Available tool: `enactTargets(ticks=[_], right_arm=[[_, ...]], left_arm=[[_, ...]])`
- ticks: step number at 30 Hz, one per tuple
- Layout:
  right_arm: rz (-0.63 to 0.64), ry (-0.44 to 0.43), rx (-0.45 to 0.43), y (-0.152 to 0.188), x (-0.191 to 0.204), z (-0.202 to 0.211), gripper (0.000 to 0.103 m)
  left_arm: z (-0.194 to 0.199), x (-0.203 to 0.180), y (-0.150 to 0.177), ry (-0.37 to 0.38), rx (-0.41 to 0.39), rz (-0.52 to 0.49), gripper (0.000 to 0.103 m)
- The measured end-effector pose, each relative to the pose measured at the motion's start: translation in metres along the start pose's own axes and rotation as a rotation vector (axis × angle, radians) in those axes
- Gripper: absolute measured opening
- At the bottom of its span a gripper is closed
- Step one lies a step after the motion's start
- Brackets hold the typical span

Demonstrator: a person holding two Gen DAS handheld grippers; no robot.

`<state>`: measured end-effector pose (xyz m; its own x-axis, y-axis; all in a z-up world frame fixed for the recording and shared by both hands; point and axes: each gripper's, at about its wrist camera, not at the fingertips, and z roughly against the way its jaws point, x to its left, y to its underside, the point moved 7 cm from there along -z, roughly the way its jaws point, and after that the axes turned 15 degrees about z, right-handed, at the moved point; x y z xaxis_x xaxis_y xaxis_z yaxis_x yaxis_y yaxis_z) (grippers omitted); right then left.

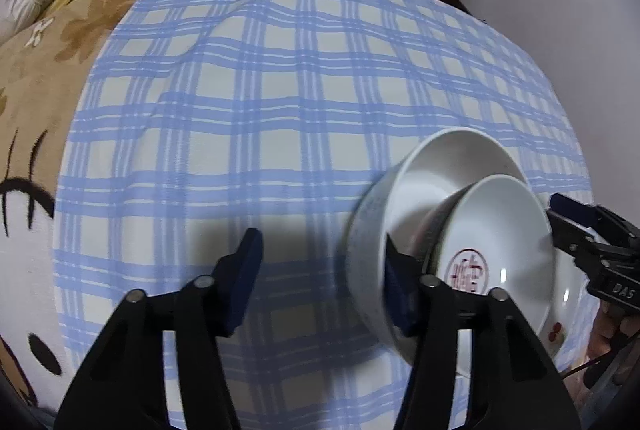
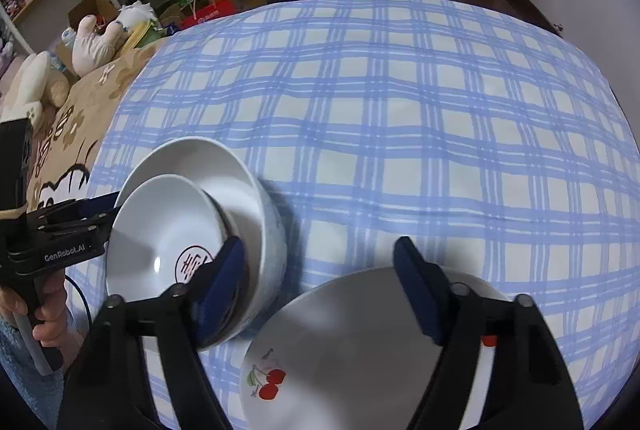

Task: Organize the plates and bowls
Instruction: 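Grip the rim of the nested bowl stack with both tools and lift it, then carry the tilted bowl stack with both tools over the cherry plates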

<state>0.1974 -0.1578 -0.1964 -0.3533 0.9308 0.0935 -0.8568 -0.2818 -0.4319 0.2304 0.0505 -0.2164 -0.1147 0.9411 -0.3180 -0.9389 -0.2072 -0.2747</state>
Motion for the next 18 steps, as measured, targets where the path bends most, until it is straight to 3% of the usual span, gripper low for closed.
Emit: enactTargets(ticks=[2, 5, 8, 13, 18], right_arm=[[-0.047, -0.046, 0.016, 0.000, 0.003, -0.003, 0.053], [-0.040, -0.007, 0.027, -0.002, 0.007, -0.006, 0.036], [-0.035, -0.021, 0.033, -0.004, 0.014, -0.008, 0.024], [0.000, 0.031, 0.062, -0.008, 0.019, -0.009, 0.022], [-0.010, 0.022, 0.076, -0.008, 0.016, -0.012, 0.022]], left_arm=[[0.002, -0.003, 0.000, 0.021, -0.008, 0.009, 0.041], [0.004, -0.009, 0.003, 0.050, 0.001, 0.004, 0.033], [0.007, -0.011, 0.006, 0.076, 0.012, 0.004, 0.027], [0.012, -0.023, 0.015, 0.107, 0.023, -0.028, 0.011], [0.013, -0.028, 0.017, 0.105, 0.024, -0.017, 0.011]])
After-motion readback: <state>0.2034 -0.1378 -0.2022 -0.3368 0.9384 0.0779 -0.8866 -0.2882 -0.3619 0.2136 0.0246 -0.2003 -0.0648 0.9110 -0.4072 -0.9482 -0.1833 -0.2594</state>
